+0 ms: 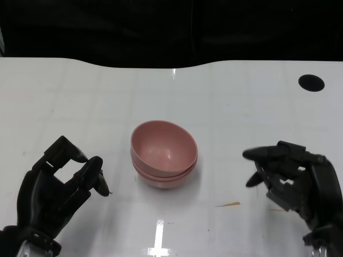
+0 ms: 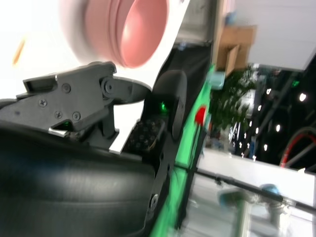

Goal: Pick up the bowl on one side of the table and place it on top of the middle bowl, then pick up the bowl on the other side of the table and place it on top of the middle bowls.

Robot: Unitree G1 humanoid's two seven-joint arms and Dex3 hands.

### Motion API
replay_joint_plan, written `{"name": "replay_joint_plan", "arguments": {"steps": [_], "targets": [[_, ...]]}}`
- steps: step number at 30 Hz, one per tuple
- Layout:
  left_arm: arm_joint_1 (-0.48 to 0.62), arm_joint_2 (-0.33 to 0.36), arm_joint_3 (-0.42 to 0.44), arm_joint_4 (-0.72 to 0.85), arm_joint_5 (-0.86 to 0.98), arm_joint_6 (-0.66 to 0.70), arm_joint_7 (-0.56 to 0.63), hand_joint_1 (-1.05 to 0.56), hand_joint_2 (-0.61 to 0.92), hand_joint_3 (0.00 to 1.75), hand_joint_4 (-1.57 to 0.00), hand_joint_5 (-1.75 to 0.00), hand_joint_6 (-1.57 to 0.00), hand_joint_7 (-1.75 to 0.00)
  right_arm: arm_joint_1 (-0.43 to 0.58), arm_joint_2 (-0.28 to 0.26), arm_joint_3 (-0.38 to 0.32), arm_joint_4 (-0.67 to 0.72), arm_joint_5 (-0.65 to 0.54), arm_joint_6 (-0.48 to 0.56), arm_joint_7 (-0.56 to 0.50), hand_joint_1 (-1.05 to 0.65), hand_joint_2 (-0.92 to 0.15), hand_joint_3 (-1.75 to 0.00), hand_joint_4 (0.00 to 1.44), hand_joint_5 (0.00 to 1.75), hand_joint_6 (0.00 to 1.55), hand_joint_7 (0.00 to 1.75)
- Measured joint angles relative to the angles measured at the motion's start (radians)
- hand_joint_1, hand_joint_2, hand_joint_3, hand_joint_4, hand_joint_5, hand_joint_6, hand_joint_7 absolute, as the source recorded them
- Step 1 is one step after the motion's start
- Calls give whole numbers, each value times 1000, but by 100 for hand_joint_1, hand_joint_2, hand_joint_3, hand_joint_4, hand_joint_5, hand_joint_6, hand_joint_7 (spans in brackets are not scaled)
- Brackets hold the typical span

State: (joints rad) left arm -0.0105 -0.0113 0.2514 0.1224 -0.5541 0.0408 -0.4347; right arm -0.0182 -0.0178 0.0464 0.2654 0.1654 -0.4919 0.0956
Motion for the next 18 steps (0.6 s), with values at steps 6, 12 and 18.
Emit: {"name": "replay_joint_plan", "arguments": {"steps": [6, 12, 18], "targets": [[13, 2, 0, -11, -1, 8, 0, -16, 87, 45, -94, -175, -63, -175, 1, 22, -36, 25, 71, 1, 92, -9, -69, -93, 85, 174, 69, 156], [23, 2, 4, -19, -11, 20, 0, -15, 85, 45, -93, -175, -62, -175, -9, 27, -118, 76, 256, 131, 260, -14, -60, -97, 85, 175, 65, 167], [23, 2, 7, -20, -21, 36, 0, -14, 84, 47, -92, -175, -62, -175, -11, 37, -144, 45, 296, 251, 283, -12, -59, -101, 87, 175, 70, 161]]}}
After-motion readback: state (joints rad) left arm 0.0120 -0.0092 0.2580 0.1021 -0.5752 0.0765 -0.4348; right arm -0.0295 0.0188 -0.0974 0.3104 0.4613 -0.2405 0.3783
